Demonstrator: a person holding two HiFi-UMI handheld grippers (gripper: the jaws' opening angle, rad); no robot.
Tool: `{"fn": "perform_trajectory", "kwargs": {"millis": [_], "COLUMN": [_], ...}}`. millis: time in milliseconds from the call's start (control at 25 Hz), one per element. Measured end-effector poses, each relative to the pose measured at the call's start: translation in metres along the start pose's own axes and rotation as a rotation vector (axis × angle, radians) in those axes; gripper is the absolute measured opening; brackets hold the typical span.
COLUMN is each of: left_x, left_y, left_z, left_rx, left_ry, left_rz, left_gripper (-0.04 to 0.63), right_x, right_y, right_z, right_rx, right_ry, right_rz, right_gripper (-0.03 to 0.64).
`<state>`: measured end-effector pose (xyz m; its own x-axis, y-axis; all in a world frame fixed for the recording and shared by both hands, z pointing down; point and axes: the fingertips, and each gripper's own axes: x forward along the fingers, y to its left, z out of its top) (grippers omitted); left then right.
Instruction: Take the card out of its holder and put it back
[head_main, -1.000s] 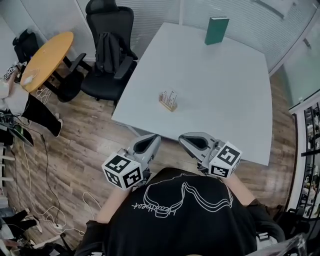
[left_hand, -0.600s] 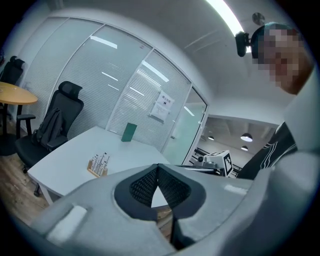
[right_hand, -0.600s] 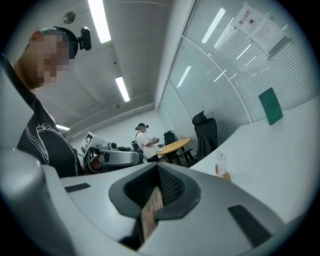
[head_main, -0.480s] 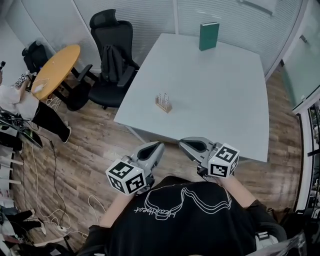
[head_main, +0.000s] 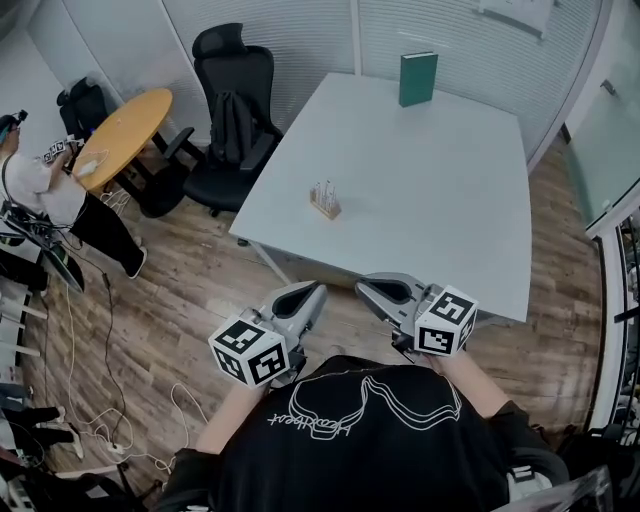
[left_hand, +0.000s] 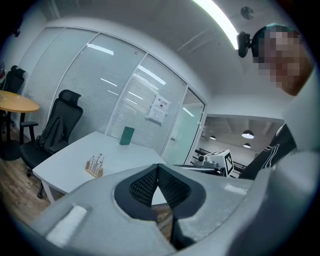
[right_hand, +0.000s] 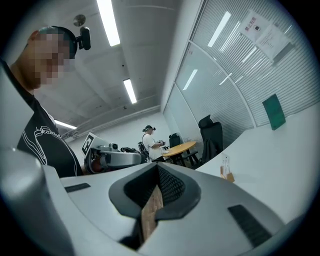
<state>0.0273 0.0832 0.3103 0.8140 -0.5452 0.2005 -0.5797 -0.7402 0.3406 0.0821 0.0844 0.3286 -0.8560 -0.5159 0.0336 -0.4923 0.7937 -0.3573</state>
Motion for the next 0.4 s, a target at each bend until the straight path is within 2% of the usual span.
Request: {"fn": "perform_trajectory", "kwargs": {"millis": [400], "left_x": [-0.007], "left_y": [-0.033], "left_z": [-0.003], "left_rx": [0.024], "left_ry": [-0.016], "left_rz": [0.020], "left_gripper": [0.012], "right_x": [-0.027], "right_y": [0.024], "right_z": [0.005], "right_rx": [-0.035], "right_ry": [-0.016], "right_rz": [0.032], "right_gripper": [0.006]}}
